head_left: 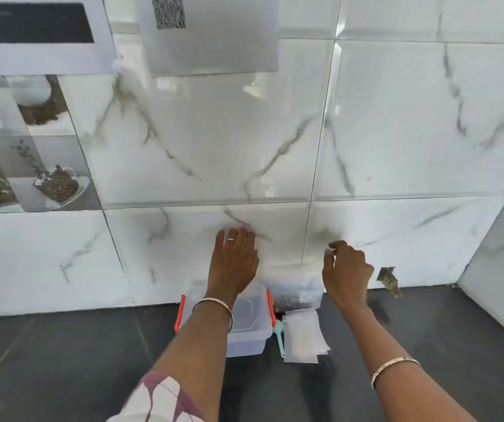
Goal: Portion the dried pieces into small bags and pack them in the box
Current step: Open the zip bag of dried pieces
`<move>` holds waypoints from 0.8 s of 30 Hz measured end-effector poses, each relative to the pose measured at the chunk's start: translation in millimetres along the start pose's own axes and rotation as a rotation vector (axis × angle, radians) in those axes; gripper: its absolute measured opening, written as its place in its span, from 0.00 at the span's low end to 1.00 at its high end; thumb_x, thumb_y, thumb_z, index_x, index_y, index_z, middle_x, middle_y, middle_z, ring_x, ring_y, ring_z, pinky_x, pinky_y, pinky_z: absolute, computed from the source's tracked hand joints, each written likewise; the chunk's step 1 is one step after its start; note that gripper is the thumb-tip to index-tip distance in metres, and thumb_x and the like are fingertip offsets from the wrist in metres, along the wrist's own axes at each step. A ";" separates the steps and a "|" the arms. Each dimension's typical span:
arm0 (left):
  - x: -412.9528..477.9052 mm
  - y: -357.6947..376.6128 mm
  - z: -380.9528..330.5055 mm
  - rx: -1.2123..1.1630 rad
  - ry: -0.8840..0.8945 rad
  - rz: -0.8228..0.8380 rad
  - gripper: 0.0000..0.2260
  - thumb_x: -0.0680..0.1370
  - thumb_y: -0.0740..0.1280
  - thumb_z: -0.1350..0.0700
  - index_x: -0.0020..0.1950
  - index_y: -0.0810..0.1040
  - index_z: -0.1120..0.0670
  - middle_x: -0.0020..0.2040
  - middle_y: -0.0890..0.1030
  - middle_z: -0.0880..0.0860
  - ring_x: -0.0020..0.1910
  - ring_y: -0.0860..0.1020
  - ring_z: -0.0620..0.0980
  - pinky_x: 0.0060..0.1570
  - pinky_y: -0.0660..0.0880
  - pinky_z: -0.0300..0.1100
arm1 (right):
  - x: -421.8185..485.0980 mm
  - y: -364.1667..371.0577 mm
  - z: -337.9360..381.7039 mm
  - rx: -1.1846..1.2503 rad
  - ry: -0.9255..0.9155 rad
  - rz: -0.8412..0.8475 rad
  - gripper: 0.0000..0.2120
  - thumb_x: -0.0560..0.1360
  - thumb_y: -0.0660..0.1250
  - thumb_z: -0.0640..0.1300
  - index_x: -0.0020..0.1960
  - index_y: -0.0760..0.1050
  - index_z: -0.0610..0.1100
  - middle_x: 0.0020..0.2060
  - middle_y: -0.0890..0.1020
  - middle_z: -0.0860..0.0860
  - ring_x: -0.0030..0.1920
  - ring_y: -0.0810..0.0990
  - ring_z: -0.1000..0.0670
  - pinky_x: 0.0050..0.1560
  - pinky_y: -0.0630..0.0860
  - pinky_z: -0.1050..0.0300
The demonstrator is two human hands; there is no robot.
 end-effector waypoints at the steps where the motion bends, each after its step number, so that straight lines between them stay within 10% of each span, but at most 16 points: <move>1: -0.4 6.6 -3.0 -0.001 0.003 0.042 0.10 0.75 0.69 0.52 0.54 0.79 0.55 0.49 0.81 0.55 0.50 0.79 0.57 0.56 0.74 0.53 | 0.5 5.2 -7.3 -0.001 0.062 0.066 0.09 0.80 0.59 0.44 0.56 0.76 0.45 0.49 0.83 0.48 0.55 0.76 0.41 0.49 0.67 0.47; 10: -7.8 55.1 -30.1 -0.045 -0.031 0.355 0.13 0.82 0.59 0.56 0.67 0.70 0.54 0.53 0.84 0.53 0.55 0.81 0.56 0.64 0.66 0.52 | -4.3 64.0 -53.4 0.185 0.349 0.491 0.16 0.79 0.63 0.47 0.65 0.72 0.43 0.56 0.82 0.44 0.59 0.78 0.42 0.55 0.72 0.52; 19: -4.6 64.7 -29.4 -0.488 -0.372 0.293 0.06 0.81 0.65 0.57 0.55 0.79 0.48 0.48 0.86 0.48 0.52 0.83 0.50 0.58 0.63 0.46 | -11.7 53.3 -49.2 0.314 0.307 0.198 0.05 0.79 0.65 0.42 0.49 0.79 0.42 0.37 0.79 0.53 0.42 0.80 0.48 0.35 0.66 0.63; 24: -13.6 37.3 -20.4 -0.828 -0.504 0.059 0.03 0.76 0.72 0.60 0.45 0.84 0.51 0.42 0.86 0.48 0.42 0.83 0.50 0.53 0.78 0.49 | -12.2 16.1 -34.8 0.443 0.218 0.064 0.03 0.78 0.67 0.43 0.47 0.79 0.44 0.38 0.82 0.55 0.42 0.81 0.53 0.37 0.68 0.69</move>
Point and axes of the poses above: each hand's wrist, its own x-axis towards the middle knuckle, its own y-axis out of the palm, z = x × y, the point moved 3 cm from there along x, towards the middle knuckle
